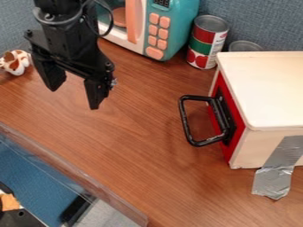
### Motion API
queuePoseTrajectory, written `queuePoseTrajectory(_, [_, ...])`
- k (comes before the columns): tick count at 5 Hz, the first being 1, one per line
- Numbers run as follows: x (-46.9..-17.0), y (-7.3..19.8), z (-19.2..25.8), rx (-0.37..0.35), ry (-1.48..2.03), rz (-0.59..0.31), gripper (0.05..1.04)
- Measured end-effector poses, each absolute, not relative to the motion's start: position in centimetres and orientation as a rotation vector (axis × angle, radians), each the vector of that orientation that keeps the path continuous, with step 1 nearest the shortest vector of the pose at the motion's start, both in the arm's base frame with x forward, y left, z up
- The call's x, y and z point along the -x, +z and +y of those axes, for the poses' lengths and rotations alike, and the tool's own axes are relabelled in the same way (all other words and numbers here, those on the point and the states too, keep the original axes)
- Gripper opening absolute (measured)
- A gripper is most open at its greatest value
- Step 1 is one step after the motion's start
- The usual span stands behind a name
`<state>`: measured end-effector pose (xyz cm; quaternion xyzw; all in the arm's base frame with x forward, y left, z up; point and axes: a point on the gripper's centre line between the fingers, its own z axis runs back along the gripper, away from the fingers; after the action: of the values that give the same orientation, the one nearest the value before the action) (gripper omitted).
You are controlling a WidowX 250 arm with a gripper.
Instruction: Open the drawer
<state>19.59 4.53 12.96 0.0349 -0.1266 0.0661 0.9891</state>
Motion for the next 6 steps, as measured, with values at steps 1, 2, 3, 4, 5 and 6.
queuePoseTrajectory(1, [-19.5,12.6,4.4,-0.062,0.145,-0.24,1.001])
queuePoseTrajectory(2, [-20.6,11.3,2.6,-0.013,0.24,-0.218,1.001])
queuePoseTrajectory(3, [-21.4,10.3,1.4,0.033,0.347,-0.208,1.001])
queuePoseTrajectory(4, [-22.6,10.0,0.5,0.075,0.438,-0.227,1.001])
queuePoseTrajectory(5, [-24.7,9.5,-0.4,0.107,0.538,-0.258,1.001])
queuePoseTrajectory(6, [-26.6,9.0,-1.1,0.124,0.602,-0.297,1.001])
